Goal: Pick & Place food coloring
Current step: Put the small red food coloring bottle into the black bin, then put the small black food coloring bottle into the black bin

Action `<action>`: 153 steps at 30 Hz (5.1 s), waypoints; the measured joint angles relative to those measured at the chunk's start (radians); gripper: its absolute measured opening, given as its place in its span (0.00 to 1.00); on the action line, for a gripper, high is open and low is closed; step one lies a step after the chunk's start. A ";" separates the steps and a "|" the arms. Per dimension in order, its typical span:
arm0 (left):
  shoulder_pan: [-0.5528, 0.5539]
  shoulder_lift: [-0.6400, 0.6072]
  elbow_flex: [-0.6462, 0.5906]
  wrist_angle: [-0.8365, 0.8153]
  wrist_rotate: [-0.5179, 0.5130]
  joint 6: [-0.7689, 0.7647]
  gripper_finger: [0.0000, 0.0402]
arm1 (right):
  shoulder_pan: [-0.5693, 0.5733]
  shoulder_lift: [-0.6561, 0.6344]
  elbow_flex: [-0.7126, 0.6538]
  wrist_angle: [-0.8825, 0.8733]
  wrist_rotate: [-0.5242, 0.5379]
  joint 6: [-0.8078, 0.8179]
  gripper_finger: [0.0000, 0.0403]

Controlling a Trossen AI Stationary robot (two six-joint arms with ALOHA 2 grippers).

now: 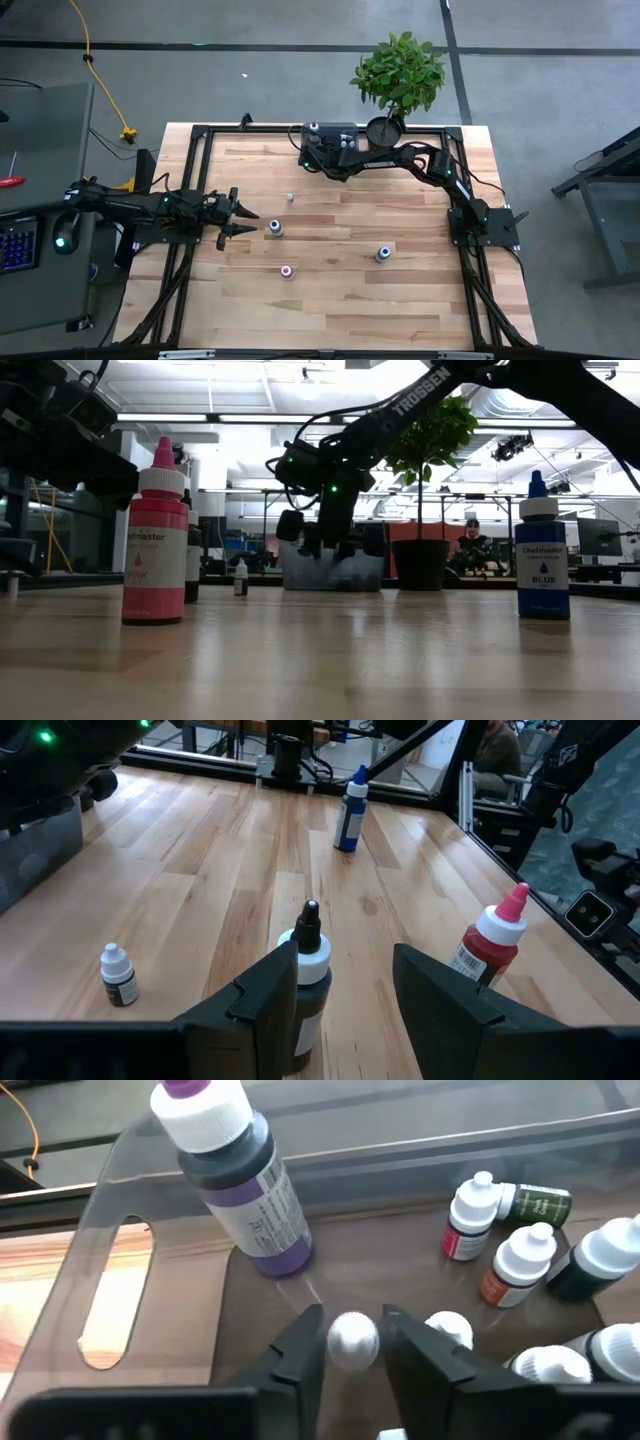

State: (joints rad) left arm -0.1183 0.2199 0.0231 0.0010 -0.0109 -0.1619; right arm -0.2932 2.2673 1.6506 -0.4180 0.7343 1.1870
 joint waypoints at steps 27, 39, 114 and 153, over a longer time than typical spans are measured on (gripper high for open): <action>0.000 0.000 0.000 0.000 0.000 0.000 0.41 | 0.008 0.002 0.144 -0.040 0.006 -0.278 0.29; 0.000 0.000 0.000 0.000 0.000 0.000 0.41 | 0.060 0.000 0.387 -0.309 0.050 -0.573 0.29; 0.000 0.000 0.000 0.000 0.000 0.000 0.41 | 0.117 0.214 0.650 -0.496 -0.800 -1.484 0.45; 0.000 0.000 0.000 0.000 0.000 0.000 0.41 | 0.094 0.267 0.650 -0.460 -0.857 -1.404 0.28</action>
State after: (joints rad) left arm -0.1184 0.2200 0.0231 0.0010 -0.0105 -0.1619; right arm -0.1989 2.5347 2.3007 -0.8780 -0.1223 -0.2169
